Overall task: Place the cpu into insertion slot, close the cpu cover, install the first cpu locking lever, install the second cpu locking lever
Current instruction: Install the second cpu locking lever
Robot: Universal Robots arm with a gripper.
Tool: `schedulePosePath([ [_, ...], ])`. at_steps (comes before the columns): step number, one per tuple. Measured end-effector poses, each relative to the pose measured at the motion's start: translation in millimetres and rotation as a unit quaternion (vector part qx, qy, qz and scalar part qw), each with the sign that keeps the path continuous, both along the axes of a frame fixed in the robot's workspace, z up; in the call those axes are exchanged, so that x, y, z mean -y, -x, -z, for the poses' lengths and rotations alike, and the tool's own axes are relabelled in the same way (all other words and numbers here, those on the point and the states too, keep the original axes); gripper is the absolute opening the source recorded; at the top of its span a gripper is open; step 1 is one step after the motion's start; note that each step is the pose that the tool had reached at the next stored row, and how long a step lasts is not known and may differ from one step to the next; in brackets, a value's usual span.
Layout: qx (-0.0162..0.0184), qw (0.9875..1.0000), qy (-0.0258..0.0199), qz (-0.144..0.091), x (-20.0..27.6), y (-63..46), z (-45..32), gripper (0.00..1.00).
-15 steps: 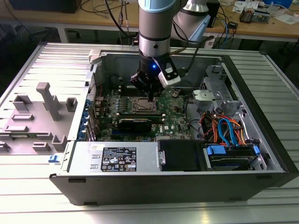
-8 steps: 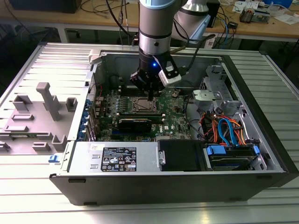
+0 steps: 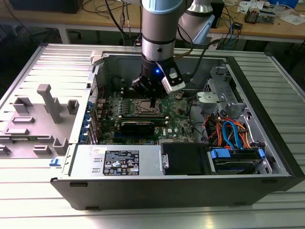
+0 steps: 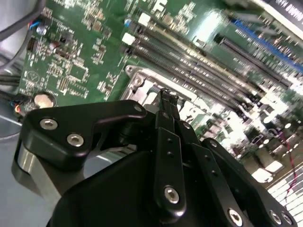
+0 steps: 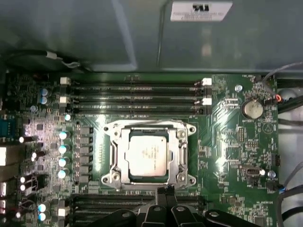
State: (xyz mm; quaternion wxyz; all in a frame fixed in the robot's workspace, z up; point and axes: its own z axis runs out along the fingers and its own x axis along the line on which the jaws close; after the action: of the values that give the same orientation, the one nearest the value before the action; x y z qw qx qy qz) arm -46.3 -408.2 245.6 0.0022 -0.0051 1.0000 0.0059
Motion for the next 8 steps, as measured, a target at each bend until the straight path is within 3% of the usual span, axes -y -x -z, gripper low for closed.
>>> schedulePosePath([
  [3,0.0000,1.0000,0.0000,-0.004,4.3,2.4,0.7,0.11],
  [8,0.0000,0.9999,0.0000,-0.014,5.5,10.1,1.2,0.11],
])
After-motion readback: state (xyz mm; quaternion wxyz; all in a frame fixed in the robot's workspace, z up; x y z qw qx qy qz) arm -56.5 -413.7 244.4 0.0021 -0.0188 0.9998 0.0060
